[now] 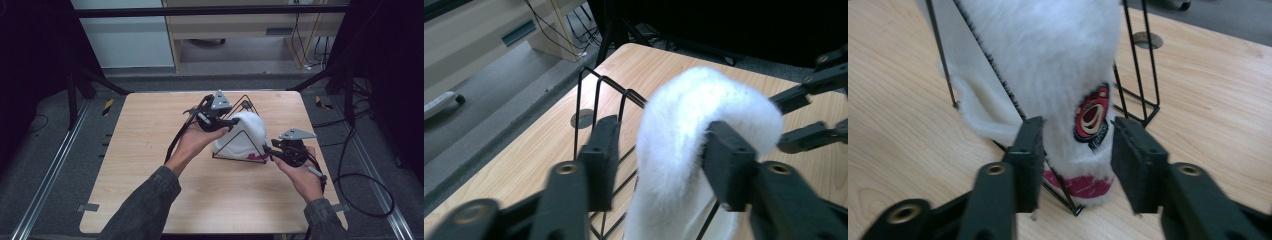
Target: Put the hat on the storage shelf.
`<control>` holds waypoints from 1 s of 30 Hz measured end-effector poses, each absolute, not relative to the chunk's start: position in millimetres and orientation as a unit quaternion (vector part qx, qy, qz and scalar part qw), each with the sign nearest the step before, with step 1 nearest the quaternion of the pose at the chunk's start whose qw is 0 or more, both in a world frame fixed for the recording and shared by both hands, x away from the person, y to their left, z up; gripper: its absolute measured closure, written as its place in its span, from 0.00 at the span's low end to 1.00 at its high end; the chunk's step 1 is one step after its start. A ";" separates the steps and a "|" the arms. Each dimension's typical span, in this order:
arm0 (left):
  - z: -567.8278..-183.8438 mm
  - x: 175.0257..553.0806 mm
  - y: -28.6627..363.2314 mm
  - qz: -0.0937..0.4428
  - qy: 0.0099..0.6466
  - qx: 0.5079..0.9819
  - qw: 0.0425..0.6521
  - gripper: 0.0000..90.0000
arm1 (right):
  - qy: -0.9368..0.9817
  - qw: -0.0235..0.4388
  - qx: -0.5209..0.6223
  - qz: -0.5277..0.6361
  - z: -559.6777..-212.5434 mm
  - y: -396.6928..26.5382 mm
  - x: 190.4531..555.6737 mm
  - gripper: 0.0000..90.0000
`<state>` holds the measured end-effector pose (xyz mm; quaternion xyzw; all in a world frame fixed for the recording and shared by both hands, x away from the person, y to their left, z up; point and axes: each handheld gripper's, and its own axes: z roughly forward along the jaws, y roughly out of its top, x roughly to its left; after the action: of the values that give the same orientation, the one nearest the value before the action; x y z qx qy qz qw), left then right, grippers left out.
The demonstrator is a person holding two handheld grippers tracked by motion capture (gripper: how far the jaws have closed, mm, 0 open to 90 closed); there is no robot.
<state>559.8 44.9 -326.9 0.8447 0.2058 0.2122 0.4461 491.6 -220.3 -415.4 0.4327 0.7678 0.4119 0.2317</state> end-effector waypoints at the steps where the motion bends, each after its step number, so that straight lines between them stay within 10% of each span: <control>1: -326.0 559.3 46.0 0.214 0.207 0.843 0.448 0.52 | 0.765 0.234 0.434 0.414 -414.2 -221.6 489.2 0.56; 8: -308.5 551.8 60.7 0.230 0.226 0.818 0.476 0.23 | 0.745 0.256 0.437 0.435 -401.5 -221.4 470.1 0.34; 16: -299.6 525.7 87.3 0.219 0.226 0.814 0.489 0.11 | 0.741 0.270 0.409 0.458 -389.1 -196.8 440.2 0.14; 30: -329.2 487.4 144.7 0.224 0.231 0.832 0.452 0.06 | 0.809 0.215 0.333 0.435 -432.4 -127.2 424.7 0.14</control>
<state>487.4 144.7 -329.2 0.8321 0.2312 0.2239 0.4517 424.7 -127.2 -432.4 0.3326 0.8089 0.4347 0.2146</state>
